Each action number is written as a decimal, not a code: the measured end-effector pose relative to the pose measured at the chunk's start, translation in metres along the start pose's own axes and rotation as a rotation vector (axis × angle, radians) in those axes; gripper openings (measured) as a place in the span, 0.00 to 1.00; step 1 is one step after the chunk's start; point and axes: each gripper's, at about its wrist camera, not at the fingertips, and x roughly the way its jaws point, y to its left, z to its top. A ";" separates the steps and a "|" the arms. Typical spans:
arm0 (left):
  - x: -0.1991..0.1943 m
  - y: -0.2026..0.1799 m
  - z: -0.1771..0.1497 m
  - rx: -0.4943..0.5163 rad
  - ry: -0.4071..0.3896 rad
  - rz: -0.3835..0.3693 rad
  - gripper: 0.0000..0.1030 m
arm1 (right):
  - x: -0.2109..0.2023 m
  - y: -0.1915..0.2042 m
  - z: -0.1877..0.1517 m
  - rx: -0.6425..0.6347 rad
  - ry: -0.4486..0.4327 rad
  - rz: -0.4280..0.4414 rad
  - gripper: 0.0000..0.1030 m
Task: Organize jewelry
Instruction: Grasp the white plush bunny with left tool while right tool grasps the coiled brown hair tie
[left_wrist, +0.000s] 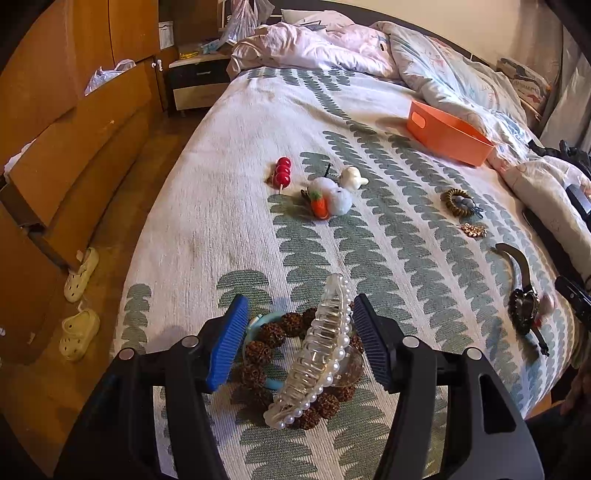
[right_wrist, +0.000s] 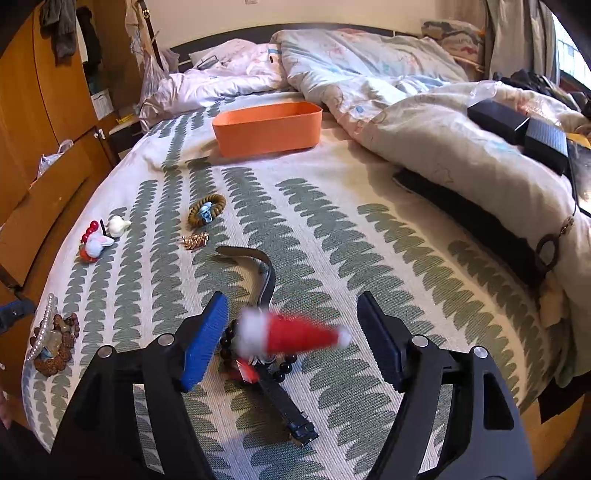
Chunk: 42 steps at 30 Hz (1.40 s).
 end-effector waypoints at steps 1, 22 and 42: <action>0.000 0.001 0.001 -0.002 -0.002 0.002 0.58 | 0.000 -0.001 0.001 0.003 -0.005 0.000 0.73; 0.041 0.003 0.041 0.022 -0.012 0.031 0.80 | 0.037 0.090 0.016 -0.225 -0.058 0.156 0.73; 0.111 -0.019 0.090 0.099 0.093 0.011 0.82 | 0.154 0.098 0.114 -0.108 0.163 0.113 0.73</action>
